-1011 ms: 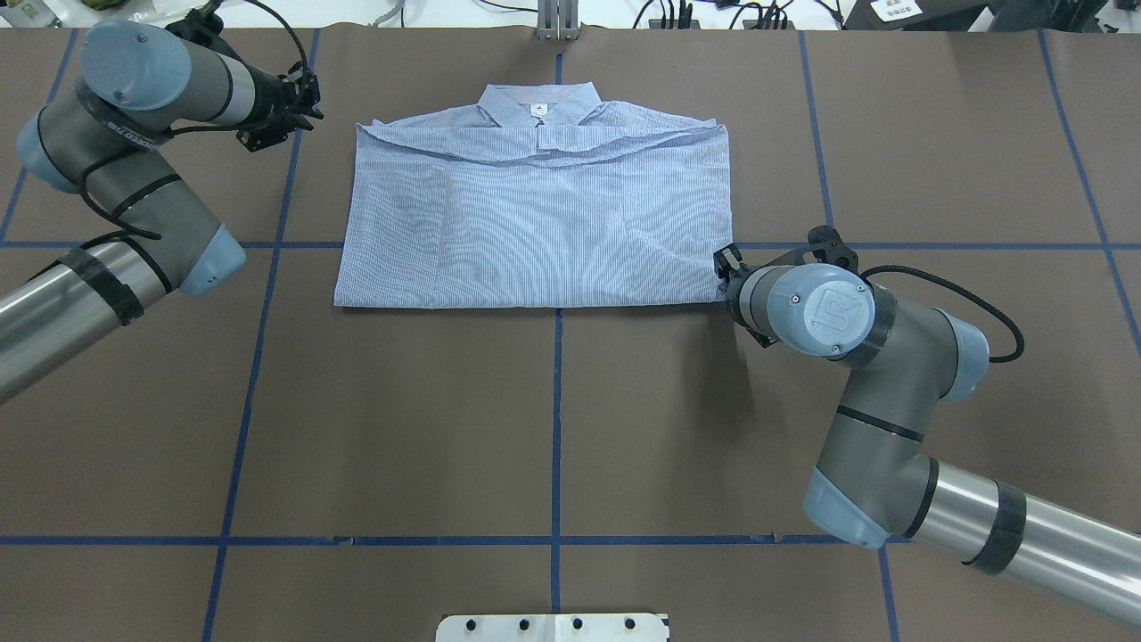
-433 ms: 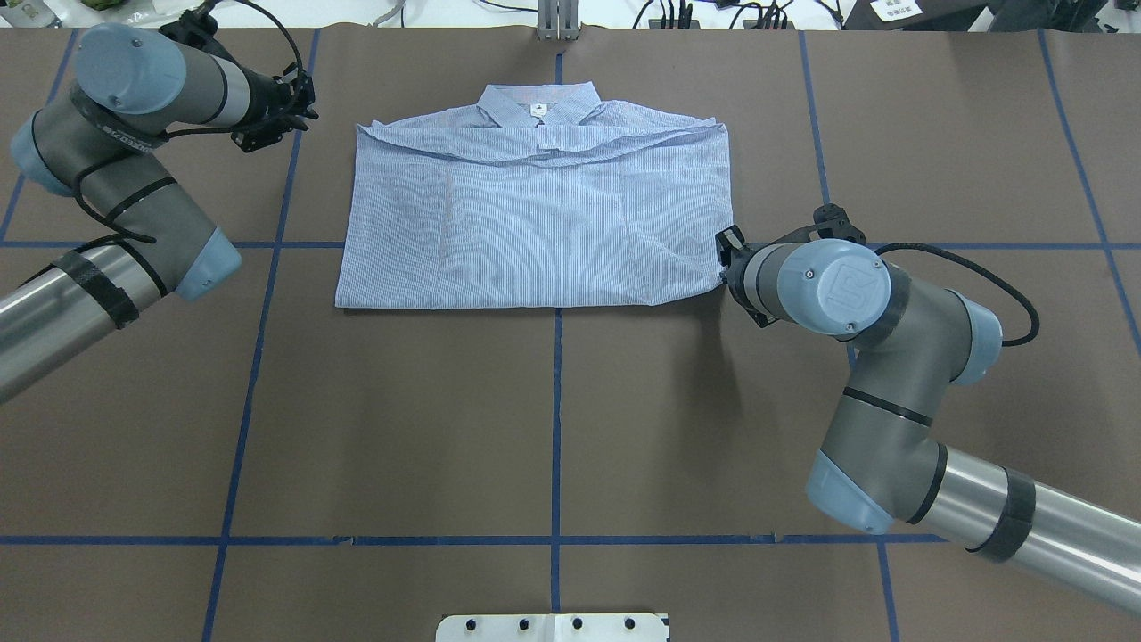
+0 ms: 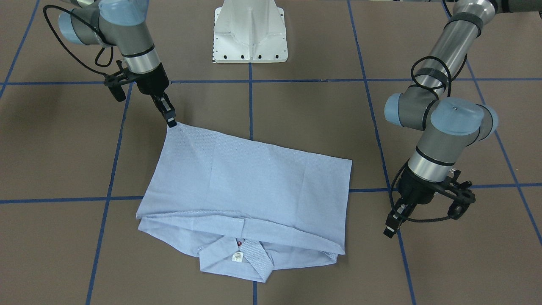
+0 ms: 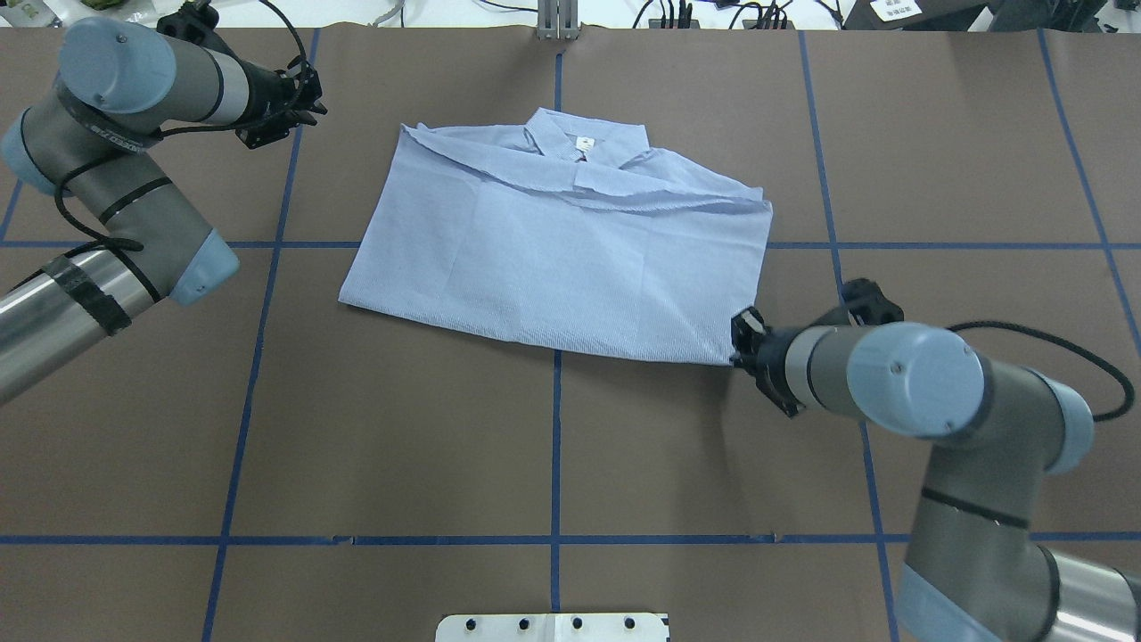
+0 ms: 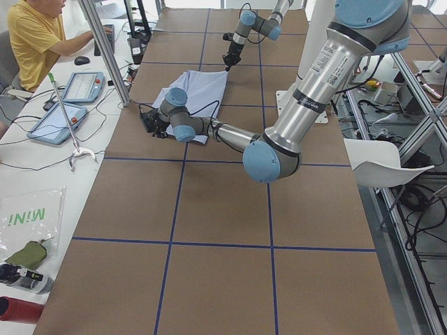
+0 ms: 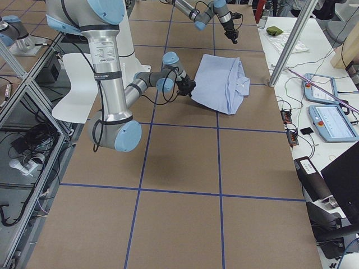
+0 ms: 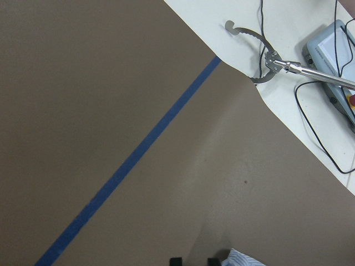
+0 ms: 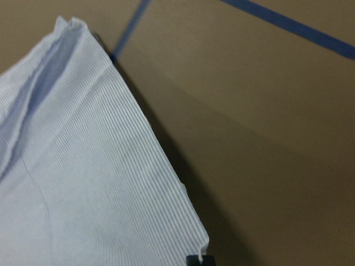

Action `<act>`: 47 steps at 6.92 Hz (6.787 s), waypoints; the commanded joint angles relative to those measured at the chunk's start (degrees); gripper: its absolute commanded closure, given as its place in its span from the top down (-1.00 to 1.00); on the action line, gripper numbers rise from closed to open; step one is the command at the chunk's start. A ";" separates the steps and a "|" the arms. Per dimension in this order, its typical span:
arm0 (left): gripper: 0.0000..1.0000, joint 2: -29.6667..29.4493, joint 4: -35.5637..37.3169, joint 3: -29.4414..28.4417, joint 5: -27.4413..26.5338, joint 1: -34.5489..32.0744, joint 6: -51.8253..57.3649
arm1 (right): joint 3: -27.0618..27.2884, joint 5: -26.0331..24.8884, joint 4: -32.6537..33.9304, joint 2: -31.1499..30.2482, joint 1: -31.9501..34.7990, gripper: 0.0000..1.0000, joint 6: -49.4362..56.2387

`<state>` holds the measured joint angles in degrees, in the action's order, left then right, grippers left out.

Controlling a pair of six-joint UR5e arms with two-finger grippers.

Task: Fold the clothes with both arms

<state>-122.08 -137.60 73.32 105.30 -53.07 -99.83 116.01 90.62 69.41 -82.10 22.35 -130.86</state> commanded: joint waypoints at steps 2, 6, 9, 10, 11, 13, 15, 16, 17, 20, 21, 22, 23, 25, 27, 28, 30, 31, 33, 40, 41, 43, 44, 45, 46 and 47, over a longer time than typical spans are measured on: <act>-0.42 11.46 0.14 16.88 6.57 2.51 -0.72 | 11.58 3.76 0.02 -15.52 -20.62 -1.00 -0.01; -0.13 18.28 0.14 27.57 5.62 15.51 -13.59 | 17.91 11.33 0.02 -16.43 -18.62 1.00 -0.01; 0.08 16.37 5.36 29.61 -2.00 24.65 -21.99 | 15.69 21.96 0.11 -7.88 6.31 1.00 1.13; 0.08 14.35 9.41 29.08 -3.42 27.12 -21.99 | 12.17 21.97 0.11 -4.34 9.26 1.00 1.30; 0.15 14.24 9.80 28.99 -4.22 28.62 -22.16 | 9.53 21.97 0.03 -1.69 11.12 1.00 4.09; 0.17 13.37 9.81 27.07 -4.23 29.25 -22.16 | 8.45 21.97 0.11 -1.49 11.75 1.00 5.87; 0.18 11.60 9.81 24.69 -4.23 29.25 -22.16 | 8.36 21.97 0.11 -1.49 10.87 1.00 5.87; 0.17 11.51 9.81 23.99 -4.32 29.34 -22.16 | 8.27 21.97 0.11 -1.40 10.87 1.00 5.87; 0.11 11.60 9.81 23.98 -4.32 29.34 -22.16 | 8.10 21.97 0.03 -1.40 10.78 1.00 5.87; -1.00 11.78 10.50 24.15 -4.32 29.25 -22.08 | 8.01 21.88 0.11 -0.79 10.26 1.00 5.87; -1.00 11.86 10.68 24.42 -4.32 28.99 -21.82 | 8.01 21.88 0.11 -0.78 10.26 1.00 5.87; -1.00 12.04 11.99 25.12 -4.23 28.03 -21.03 | 8.01 21.71 0.03 -0.78 10.26 1.00 5.87; -1.00 11.52 13.22 25.47 -4.23 25.84 -17.54 | 7.74 21.53 0.11 -0.78 10.26 1.00 5.87; -1.00 7.41 13.50 22.60 -3.97 17.53 -7.45 | 7.48 21.53 0.11 -0.78 10.26 1.00 5.87; -1.00 -3.71 12.45 6.59 -3.70 8.81 0.47 | 7.48 21.62 0.11 -0.70 10.26 1.00 5.87; -1.00 -9.09 9.40 -2.56 -3.70 6.42 2.08 | 7.48 21.18 0.11 -0.17 10.34 1.00 5.87; -0.96 -15.72 -1.06 -16.69 -4.05 6.22 2.44 | 5.99 21.09 0.03 1.58 10.34 1.00 5.96; 0.61 -15.56 -1.18 -16.71 -4.05 6.31 4.71 | 5.46 20.92 0.02 2.81 11.13 1.00 5.96; 0.99 -8.58 -0.40 -5.98 -3.27 6.22 9.96 | 0.57 19.70 1.16 8.49 11.14 1.00 11.82; 0.99 8.79 10.60 20.55 -0.80 5.96 21.69 | -19.64 1.58 26.30 31.36 -0.38 1.00 73.76; 0.99 9.83 10.51 20.81 -0.71 5.96 21.61 | -21.68 0.71 26.39 32.34 -0.47 1.00 77.12; 0.99 9.84 10.51 21.17 -0.71 6.05 21.52 | -22.93 -0.18 26.48 32.17 -0.47 1.00 81.98; 0.99 9.93 10.51 21.17 -0.71 6.05 21.52 | -23.63 -0.18 27.26 32.35 -0.64 1.00 82.68; 0.99 9.93 10.51 21.17 -0.63 6.05 21.52 | -23.46 -0.18 27.71 32.44 -0.82 1.00 82.69; 0.99 9.93 10.51 21.17 -0.71 6.05 21.52 | -23.37 -0.18 28.49 32.09 -0.82 1.00 82.69; 0.99 9.84 10.51 21.25 -0.71 6.05 21.34 | -22.85 -0.18 28.94 31.65 -0.82 1.00 82.69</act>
<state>-112.17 -127.09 94.51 104.61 -47.02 -78.35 92.75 90.45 97.70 -50.02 21.58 -48.21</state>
